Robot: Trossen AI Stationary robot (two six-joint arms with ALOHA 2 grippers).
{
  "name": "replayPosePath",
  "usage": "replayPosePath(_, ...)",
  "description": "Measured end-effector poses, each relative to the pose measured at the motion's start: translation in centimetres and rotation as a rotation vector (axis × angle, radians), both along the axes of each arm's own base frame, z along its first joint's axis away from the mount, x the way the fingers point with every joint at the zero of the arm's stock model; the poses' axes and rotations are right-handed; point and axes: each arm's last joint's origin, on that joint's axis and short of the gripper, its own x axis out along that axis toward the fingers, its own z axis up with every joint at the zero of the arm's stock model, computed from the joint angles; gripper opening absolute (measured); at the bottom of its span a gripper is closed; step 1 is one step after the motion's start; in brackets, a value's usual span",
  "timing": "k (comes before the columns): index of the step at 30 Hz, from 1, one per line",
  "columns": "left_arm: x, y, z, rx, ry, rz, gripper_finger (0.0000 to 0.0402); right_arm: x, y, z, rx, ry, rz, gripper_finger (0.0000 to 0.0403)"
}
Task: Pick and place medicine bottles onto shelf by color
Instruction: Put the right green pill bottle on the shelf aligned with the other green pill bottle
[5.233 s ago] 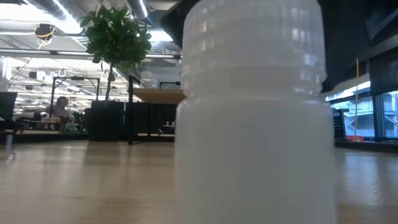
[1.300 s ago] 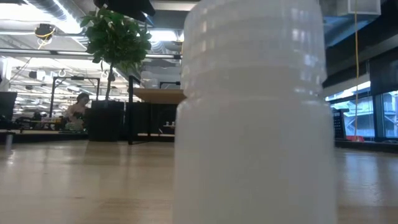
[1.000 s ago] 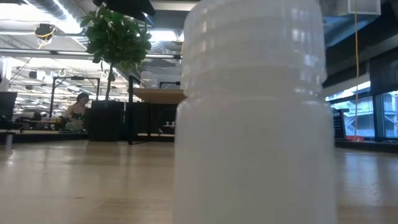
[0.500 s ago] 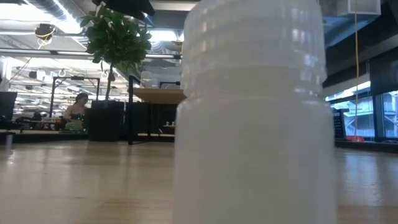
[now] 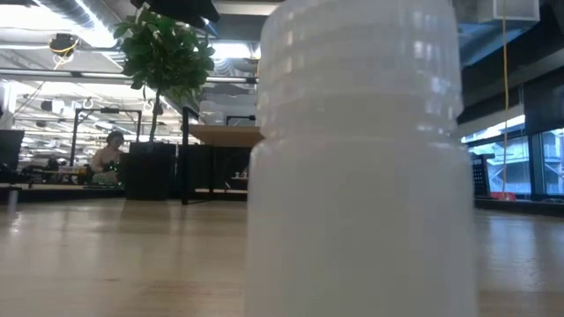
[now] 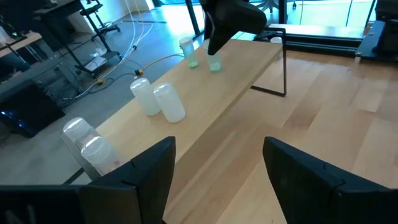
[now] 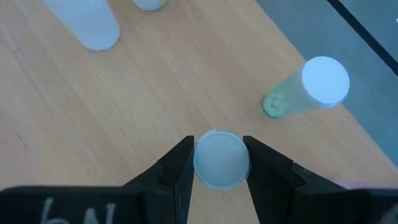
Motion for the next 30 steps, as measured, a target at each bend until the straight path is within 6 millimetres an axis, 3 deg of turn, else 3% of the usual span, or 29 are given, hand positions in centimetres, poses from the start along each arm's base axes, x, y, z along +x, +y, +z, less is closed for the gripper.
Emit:
replayPosePath(25,-0.02,0.01,-0.03,0.002,0.004,0.0,0.0237,0.32,-0.19,-0.38,-0.002,0.003,0.003,0.013)
replayPosePath(30,-0.02,0.01,-0.03,0.002,0.004,0.0,0.0237,0.32,-0.18,-0.56,-0.008,0.023,0.03,0.0151)
